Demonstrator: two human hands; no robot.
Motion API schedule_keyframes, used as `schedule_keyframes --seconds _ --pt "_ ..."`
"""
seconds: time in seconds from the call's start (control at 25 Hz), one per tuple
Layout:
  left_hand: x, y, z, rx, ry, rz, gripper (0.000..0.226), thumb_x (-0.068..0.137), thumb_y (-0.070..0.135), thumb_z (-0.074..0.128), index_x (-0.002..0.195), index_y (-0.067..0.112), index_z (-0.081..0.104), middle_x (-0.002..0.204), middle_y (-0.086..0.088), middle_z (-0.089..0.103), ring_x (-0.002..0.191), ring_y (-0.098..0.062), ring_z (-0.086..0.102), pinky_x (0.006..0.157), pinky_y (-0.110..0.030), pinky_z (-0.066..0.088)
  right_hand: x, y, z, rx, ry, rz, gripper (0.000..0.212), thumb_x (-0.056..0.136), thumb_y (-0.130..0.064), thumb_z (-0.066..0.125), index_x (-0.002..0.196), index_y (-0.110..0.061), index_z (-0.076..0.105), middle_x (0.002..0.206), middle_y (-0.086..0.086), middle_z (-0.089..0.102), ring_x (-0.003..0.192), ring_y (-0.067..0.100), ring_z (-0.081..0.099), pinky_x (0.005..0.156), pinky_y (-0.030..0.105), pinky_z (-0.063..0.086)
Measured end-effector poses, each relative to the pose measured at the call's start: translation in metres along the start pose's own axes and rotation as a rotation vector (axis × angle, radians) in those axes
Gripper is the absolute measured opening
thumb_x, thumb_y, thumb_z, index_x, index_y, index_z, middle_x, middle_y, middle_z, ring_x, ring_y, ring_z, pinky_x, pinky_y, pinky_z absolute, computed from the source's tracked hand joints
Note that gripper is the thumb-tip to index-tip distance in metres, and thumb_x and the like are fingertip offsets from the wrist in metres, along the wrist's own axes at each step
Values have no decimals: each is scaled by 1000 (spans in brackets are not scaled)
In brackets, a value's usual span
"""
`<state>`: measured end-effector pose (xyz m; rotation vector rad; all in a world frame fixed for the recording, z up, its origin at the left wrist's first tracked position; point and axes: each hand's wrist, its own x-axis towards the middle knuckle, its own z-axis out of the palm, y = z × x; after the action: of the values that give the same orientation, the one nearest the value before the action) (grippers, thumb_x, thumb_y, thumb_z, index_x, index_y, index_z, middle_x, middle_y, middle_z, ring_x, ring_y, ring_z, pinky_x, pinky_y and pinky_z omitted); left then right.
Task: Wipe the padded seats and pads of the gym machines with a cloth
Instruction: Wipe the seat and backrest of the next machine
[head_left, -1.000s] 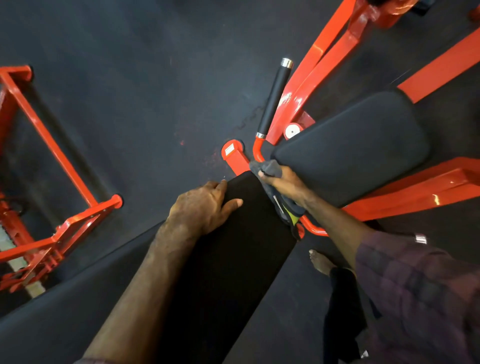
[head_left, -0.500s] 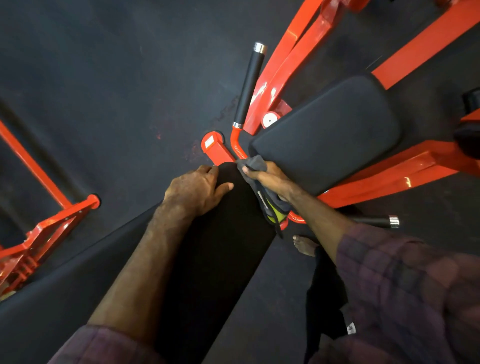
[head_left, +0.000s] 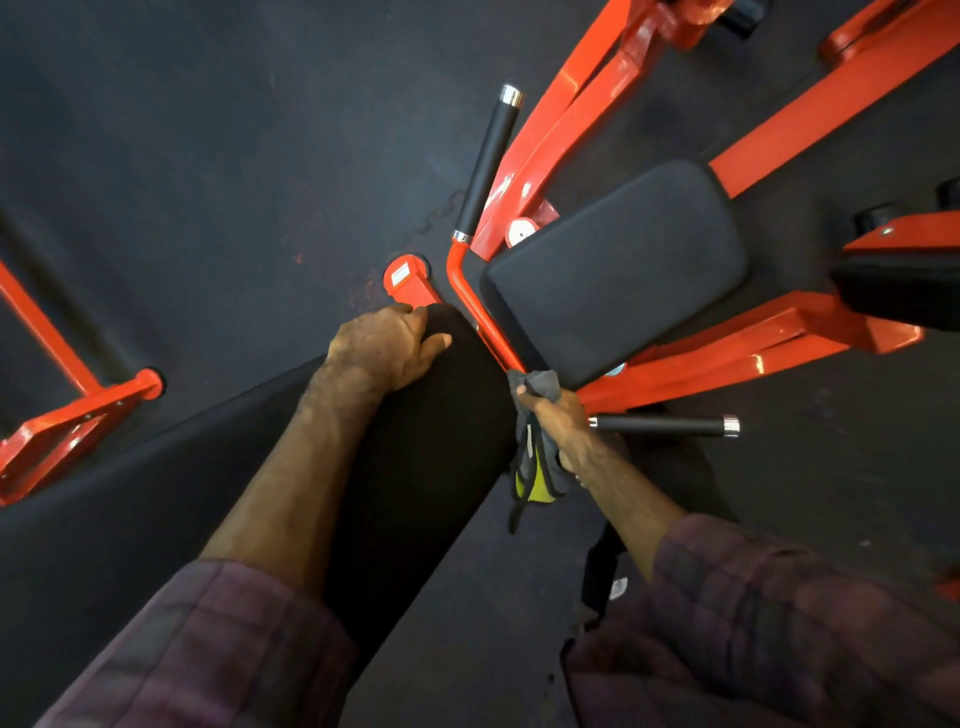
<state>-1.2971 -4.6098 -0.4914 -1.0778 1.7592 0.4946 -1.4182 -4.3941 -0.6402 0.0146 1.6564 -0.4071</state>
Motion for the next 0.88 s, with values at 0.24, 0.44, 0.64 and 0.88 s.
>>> schedule_keyframes --seconds 0.24,0.44,0.64,0.88 --pt "-60 7 -2 62 127 -7 61 107 62 35 157 27 45 162 -1 44 147 -30 44 117 -51 36 -34 -5 -16 48 -108 73 12 88 -16 72 98 -12 67 89 11 70 77 22 69 68 34 58" --pt "-133 30 4 4 290 -36 55 106 57 43 148 24 54 156 -4 52 146 -27 47 125 -55 25 -85 -30 -58 -164 -199 -101 43 73 -29 89 107 -10 72 98 11 78 92 27 77 91 46 62" --pt "-235 65 41 -225 608 8 44 104 50 49 136 24 62 138 -7 65 129 -33 60 105 -47 48 -196 -65 -83 -521 -319 -491 52 65 -23 98 108 -12 72 101 7 78 94 22 76 88 37 62" --pt "-376 64 197 -706 748 154 48 100 50 56 142 27 66 132 2 73 117 -17 69 101 -33 54 -300 26 -41 -1230 -260 -977 55 66 -23 84 120 -20 69 113 -4 72 104 17 68 94 33 55"
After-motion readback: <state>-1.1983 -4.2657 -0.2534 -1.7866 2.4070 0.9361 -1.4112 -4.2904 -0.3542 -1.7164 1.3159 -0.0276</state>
